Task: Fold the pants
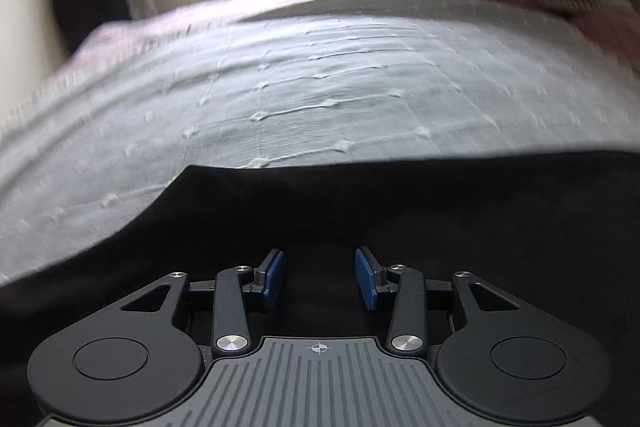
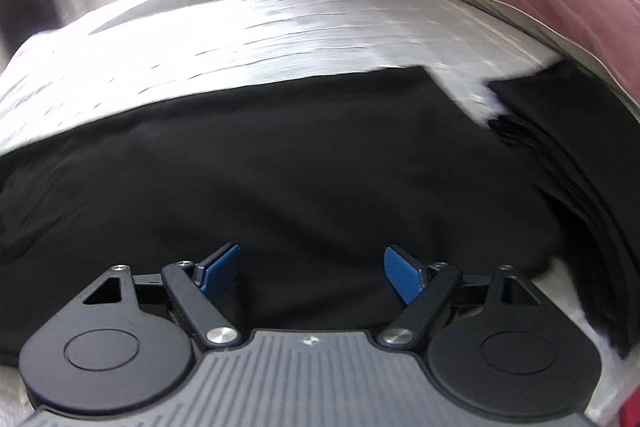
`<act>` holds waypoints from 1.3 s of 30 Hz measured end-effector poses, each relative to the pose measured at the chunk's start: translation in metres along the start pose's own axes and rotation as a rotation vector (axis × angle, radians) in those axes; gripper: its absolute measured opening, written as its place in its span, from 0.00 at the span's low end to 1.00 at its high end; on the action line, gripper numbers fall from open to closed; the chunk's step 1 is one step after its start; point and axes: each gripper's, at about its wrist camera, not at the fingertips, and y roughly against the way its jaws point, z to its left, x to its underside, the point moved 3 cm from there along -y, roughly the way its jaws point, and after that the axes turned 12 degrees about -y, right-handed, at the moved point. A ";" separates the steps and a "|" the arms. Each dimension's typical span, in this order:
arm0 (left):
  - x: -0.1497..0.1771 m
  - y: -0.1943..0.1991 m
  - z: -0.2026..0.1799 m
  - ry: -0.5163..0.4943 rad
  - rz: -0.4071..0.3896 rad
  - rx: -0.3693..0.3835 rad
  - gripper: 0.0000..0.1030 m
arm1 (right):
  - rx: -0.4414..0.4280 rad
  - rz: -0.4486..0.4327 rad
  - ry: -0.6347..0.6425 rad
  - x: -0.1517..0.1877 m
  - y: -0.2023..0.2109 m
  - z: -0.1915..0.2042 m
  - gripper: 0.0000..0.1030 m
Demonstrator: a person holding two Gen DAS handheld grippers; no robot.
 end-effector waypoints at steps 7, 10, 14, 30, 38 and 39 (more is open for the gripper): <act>0.007 0.051 -0.048 -0.073 -0.032 0.137 0.42 | -0.102 -0.001 -0.459 -0.005 0.031 -0.076 1.00; 0.019 0.067 -0.080 -0.102 -0.014 0.216 0.43 | -0.131 0.039 -0.524 0.003 0.033 -0.093 1.00; 0.045 0.091 -0.115 -0.129 -0.032 0.274 0.50 | -0.178 0.059 -0.505 0.008 0.037 -0.103 1.00; 0.067 0.111 -0.117 -0.084 -0.029 0.304 0.53 | -0.184 -0.091 -0.637 -0.007 0.010 -0.114 1.00; 0.068 0.110 -0.111 -0.065 -0.024 0.333 0.53 | -0.199 -0.141 -0.725 -0.012 -0.003 -0.119 0.82; 0.069 0.111 -0.109 -0.063 -0.023 0.335 0.53 | -0.198 -0.136 -0.738 -0.012 -0.005 -0.121 0.70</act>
